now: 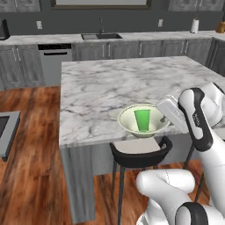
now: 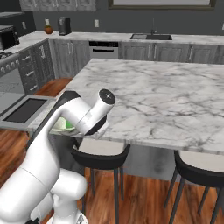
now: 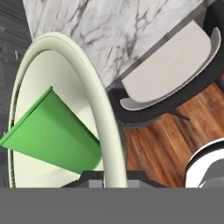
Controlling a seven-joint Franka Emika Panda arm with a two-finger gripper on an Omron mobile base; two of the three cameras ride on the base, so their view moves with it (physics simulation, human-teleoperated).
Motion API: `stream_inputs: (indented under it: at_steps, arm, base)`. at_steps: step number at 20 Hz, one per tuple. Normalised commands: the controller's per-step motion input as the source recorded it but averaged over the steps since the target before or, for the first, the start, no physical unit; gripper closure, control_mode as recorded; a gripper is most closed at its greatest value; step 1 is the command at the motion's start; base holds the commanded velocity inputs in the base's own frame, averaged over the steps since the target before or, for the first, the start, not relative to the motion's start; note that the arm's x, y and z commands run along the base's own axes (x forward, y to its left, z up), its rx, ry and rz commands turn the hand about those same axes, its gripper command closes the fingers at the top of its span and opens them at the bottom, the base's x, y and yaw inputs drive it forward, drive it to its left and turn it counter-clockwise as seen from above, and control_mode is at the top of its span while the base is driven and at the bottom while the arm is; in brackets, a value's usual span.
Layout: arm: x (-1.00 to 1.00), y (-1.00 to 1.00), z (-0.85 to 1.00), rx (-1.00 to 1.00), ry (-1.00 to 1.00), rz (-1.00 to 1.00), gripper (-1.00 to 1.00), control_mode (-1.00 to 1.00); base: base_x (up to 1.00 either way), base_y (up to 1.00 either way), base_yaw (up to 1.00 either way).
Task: Place the cup inside the bowl on the dining table and move the bowl to any counter.
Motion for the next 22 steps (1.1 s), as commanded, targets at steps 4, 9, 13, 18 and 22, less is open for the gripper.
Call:
stream_inputs:
  at_steps: [4,9,13,18,22]
  arm:
    - [0.00,0.00,0.00,0.00,0.00,0.00,1.00,1.00]
    - [0.00,0.00,0.00,0.00,0.00,0.00,1.00,1.00]
    - [0.00,0.00,0.00,0.00,0.00,0.00,1.00,1.00]
    - [0.00,0.00,0.00,0.00,0.00,0.00,1.00,1.00]
    - [0.00,0.00,0.00,0.00,0.00,0.00,1.00,1.00]
  base:
    - [-0.64,-0.46,-0.01]
    - [-0.09,-0.59,0.00]
    - [0.06,-0.77,0.00]
    - [0.26,-0.75,0.00]
    - [0.33,-0.79,0.00]
